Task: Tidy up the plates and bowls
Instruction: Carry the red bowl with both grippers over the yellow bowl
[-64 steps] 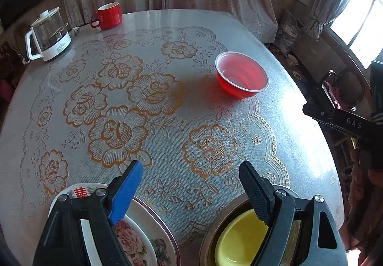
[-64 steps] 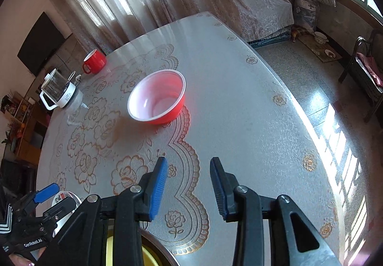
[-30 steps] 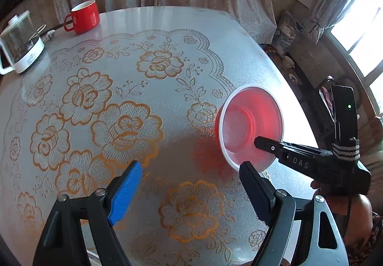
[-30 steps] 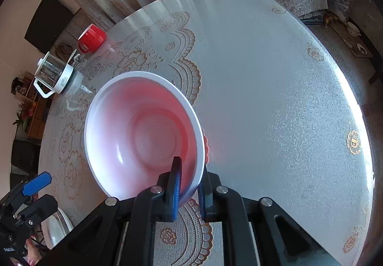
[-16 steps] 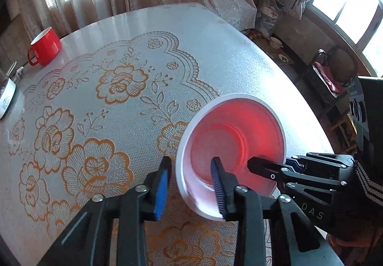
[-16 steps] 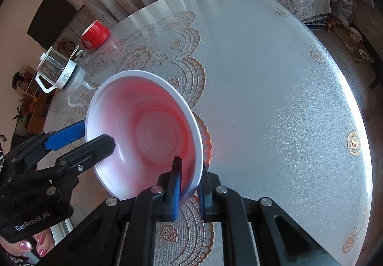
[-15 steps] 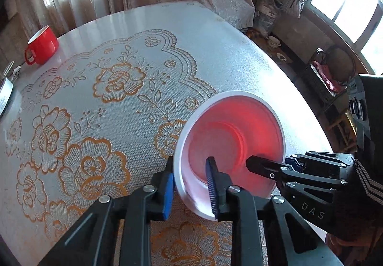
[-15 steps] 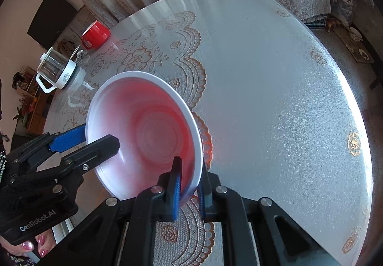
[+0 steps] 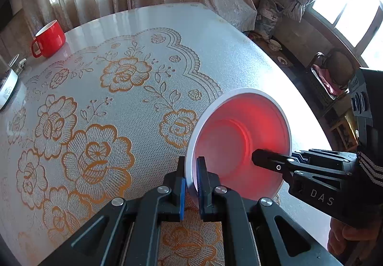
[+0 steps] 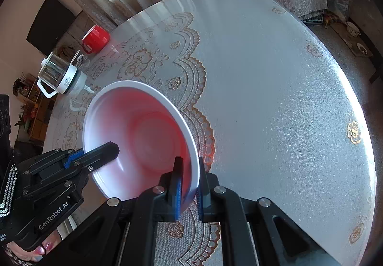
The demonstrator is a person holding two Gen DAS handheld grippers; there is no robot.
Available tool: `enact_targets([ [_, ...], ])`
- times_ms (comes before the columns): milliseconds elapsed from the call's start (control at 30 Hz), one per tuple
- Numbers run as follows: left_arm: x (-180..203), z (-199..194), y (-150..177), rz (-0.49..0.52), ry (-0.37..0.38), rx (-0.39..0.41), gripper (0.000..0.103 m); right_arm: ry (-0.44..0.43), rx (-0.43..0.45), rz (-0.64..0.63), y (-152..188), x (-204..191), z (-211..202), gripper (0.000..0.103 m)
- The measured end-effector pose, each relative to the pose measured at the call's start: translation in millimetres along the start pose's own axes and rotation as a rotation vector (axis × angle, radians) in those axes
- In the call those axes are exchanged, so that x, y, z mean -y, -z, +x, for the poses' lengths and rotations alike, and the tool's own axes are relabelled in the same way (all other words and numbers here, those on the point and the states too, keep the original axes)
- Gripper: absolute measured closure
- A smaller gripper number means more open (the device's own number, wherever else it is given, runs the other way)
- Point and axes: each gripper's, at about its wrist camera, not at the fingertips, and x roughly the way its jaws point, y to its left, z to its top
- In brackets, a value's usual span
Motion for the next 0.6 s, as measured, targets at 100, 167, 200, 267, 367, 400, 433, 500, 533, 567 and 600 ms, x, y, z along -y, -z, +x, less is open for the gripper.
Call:
enact_targets([
  [100,1.1,-11.6,5.9,-0.003,0.012,0.011,0.095,-0.005,0.004,0.003,4.5,-3.6,-5.9,0.095],
  [167,2.8,-22.0,10.6,-0.004,0.024,0.022,0.095,-0.014,0.012,0.010,8.4,-5.3,-12.6,0.095],
  [200,3.4,-27.6,13.3,-0.006,0.028,0.030,0.095,-0.016,0.018,0.010,11.0,-6.8,-17.0,0.095],
  [267,4.4,-38.2,18.7,-0.010,0.037,0.042,0.095,-0.016,0.031,0.002,16.5,-11.7,-26.5,0.095],
  [367,5.6,-54.6,26.9,-0.017,0.052,0.060,0.095,-0.015,0.045,-0.003,25.6,-19.3,-40.6,0.095],
  [400,5.9,-59.6,29.2,-0.017,0.059,0.065,0.095,-0.019,0.050,0.000,28.9,-21.4,-45.3,0.095],
  [433,6.6,-65.8,32.1,-0.015,0.065,0.073,0.095,-0.020,0.053,0.002,32.3,-24.1,-50.0,0.095],
  [500,8.2,-78.9,38.2,-0.007,0.077,0.088,0.095,-0.020,0.061,0.005,40.3,-28.9,-60.2,0.095],
  [533,9.1,-86.2,42.0,-0.001,0.084,0.097,0.095,-0.019,0.064,0.007,45.0,-31.6,-65.8,0.095],
  [567,10.0,-93.2,46.4,0.007,0.088,0.107,0.095,-0.017,0.069,0.007,50.3,-33.5,-72.0,0.095],
  [600,10.7,-99.8,51.1,0.013,0.092,0.112,0.095,-0.016,0.073,0.006,55.3,-36.9,-77.8,0.095],
])
